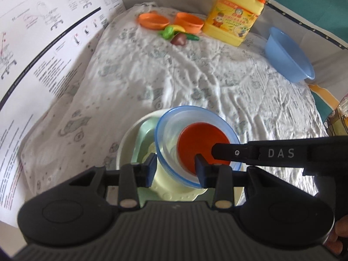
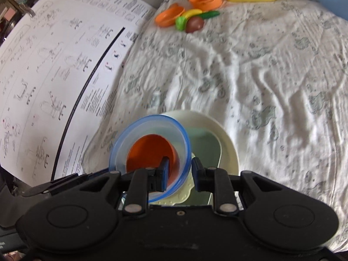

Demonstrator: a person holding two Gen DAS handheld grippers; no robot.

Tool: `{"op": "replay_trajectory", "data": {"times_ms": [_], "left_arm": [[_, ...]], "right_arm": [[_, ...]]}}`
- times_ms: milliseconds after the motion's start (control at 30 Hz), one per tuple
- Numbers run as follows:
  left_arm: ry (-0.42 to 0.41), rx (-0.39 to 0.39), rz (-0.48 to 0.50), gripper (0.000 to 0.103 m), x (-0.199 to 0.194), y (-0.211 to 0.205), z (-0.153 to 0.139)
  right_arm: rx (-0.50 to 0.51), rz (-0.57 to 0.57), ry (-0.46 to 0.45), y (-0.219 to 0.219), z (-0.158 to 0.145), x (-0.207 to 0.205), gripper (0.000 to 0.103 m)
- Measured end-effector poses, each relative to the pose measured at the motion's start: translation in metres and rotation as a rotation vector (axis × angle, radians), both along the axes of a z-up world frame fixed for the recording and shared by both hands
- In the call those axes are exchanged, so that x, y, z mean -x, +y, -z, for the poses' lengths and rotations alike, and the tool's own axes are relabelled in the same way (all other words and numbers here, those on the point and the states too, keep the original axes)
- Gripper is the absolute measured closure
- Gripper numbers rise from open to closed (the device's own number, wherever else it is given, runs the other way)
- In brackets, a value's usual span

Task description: Organize plates and bowls

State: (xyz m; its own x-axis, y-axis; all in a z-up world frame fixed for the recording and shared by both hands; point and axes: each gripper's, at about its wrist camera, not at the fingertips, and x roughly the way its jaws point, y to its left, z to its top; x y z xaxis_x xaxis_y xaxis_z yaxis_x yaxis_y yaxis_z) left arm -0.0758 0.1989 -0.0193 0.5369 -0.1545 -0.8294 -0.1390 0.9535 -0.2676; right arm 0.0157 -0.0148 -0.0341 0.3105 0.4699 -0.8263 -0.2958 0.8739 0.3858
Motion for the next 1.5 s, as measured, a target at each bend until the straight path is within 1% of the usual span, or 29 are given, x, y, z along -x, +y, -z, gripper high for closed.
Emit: {"op": "replay_trajectory", "data": {"times_ms": [367,467,633,900,967,1033,1067,1100,1133,1167,1200,1233,1267,1300,1400,1500], "left_arm": [[0.022,0.014,0.014,0.064,0.0,0.004,0.015],[0.012,-0.01,0.02,0.06,0.0,0.001,0.015],[-0.008,-0.026,0.029,0.05,0.0,-0.001,0.015],[-0.021,-0.038,0.035,0.044,0.001,-0.002,0.011],[-0.027,-0.043,0.036,0.041,0.002,-0.003,0.01],[-0.036,-0.053,0.036,0.034,0.003,-0.003,0.007],[-0.043,-0.059,0.035,0.032,0.004,-0.004,0.006],[-0.051,-0.066,0.034,0.026,0.005,-0.004,0.004],[-0.063,-0.076,0.03,0.017,0.007,-0.005,0.002],[-0.078,-0.089,0.024,0.013,0.009,-0.006,-0.001],[-0.096,-0.103,0.019,0.005,0.011,-0.006,-0.004],[-0.114,-0.114,0.015,0.0,0.014,-0.006,-0.007],[-0.132,-0.121,0.011,0.0,0.017,-0.006,-0.01],[-0.147,-0.122,0.01,0.0,0.019,-0.005,-0.014],[-0.185,-0.108,0.009,0.0,0.028,-0.002,-0.021],[-0.21,-0.121,0.002,0.0,0.039,0.0,-0.027]], "right_arm": [[0.011,-0.004,0.036,0.004,0.015,-0.005,0.081],[0.014,-0.01,0.036,0.004,0.017,-0.004,0.079],[0.02,-0.018,0.022,0.006,0.017,-0.004,0.078],[0.009,-0.021,0.011,0.0,0.013,-0.003,0.077],[0.007,-0.021,0.002,-0.002,0.01,-0.001,0.075],[0.001,-0.02,-0.011,-0.004,0.007,0.001,0.074],[-0.003,-0.019,-0.019,-0.005,0.005,0.001,0.07],[-0.007,-0.017,-0.031,-0.008,0.002,0.002,0.061],[-0.011,-0.014,-0.044,-0.01,-0.001,0.003,0.053],[-0.014,-0.01,-0.064,-0.013,-0.005,0.005,0.039],[-0.014,-0.006,-0.09,-0.016,-0.01,0.006,0.025],[-0.019,-0.008,-0.117,-0.019,-0.015,0.008,0.018],[-0.026,-0.006,-0.146,-0.024,-0.02,0.01,0.007],[-0.034,0.0,-0.17,-0.029,-0.024,0.013,0.0],[-0.063,0.027,-0.223,-0.047,-0.036,0.019,0.0],[-0.073,0.049,-0.262,-0.067,-0.043,0.028,0.0]]}}
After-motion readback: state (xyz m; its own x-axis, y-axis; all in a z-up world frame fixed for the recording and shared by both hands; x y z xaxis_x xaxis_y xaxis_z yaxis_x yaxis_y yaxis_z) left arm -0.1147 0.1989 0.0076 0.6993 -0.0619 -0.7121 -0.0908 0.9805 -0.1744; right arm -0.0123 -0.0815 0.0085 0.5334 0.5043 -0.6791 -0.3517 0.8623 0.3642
